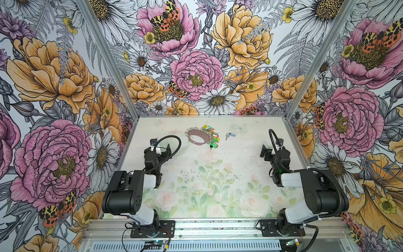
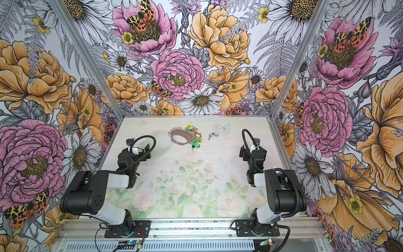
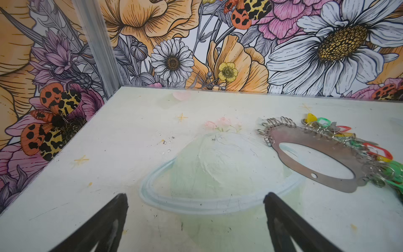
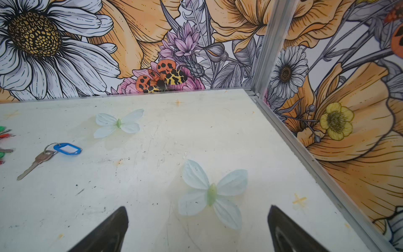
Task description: Put the keys on the keyring
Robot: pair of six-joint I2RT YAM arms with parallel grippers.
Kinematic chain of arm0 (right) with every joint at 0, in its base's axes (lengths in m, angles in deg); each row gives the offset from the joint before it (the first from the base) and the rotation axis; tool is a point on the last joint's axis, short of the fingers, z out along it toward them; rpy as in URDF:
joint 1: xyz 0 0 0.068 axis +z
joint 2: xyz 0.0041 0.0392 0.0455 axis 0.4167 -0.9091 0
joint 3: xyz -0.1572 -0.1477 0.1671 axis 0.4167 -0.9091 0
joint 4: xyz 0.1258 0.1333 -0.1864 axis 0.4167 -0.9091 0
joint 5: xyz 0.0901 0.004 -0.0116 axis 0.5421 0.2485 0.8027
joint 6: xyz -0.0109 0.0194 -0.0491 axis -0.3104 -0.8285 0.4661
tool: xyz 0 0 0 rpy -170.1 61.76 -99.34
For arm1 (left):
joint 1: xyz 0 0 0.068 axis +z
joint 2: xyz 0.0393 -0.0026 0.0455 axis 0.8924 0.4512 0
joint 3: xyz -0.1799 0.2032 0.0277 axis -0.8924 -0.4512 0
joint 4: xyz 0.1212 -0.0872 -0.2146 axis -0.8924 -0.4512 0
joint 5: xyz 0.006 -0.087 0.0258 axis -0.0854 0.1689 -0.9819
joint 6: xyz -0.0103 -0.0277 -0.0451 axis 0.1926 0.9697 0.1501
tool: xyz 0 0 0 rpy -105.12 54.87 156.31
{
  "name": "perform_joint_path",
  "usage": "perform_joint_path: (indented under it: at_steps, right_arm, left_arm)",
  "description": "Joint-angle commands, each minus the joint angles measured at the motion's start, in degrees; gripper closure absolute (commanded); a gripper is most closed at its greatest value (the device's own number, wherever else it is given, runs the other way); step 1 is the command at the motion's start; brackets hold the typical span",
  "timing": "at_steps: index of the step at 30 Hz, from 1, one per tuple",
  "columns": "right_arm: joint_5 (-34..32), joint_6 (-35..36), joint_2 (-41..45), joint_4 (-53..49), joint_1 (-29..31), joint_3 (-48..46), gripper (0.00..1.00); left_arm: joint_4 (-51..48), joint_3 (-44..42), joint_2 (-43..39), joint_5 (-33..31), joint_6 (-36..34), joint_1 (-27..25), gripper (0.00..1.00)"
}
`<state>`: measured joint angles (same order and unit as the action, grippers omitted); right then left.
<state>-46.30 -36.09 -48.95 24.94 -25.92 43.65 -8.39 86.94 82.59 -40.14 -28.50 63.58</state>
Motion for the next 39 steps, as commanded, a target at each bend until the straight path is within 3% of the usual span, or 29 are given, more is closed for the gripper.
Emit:
perform_joint_path:
  at_steps: [1, 21, 25, 33, 36, 39]
  right_arm:
    - [0.2, 0.8, 0.1, 0.5, 0.6, 0.9, 0.01]
    - [0.1, 0.9, 0.1, 0.5, 0.6, 0.7, 0.00]
    - [0.1, 0.9, 0.1, 0.5, 0.5, 0.8, 0.00]
    - [1.3, 1.7, 0.4, 2.6, 0.8, -0.4, 0.00]
    - [5.1, 4.8, 2.2, 9.5, 1.9, -4.8, 0.00]
    - [7.1, 5.9, 6.9, 10.4, 2.4, -7.7, 0.00]
  left_arm:
    - [0.5, 0.9, 0.2, 1.7, 0.1, 1.0, 0.01]
    - [0.5, 0.8, 0.1, 2.0, 0.6, 1.4, 0.01]
    - [0.9, 0.7, 0.1, 4.8, -0.6, 1.3, 0.01]
    - [6.5, -2.2, -0.1, 4.2, -0.4, 1.2, 0.01]
    - [9.1, -4.8, -2.8, 2.8, -0.9, 0.4, 0.01]
    - [2.0, -4.1, -9.3, -0.2, -2.3, -1.5, 0.01]
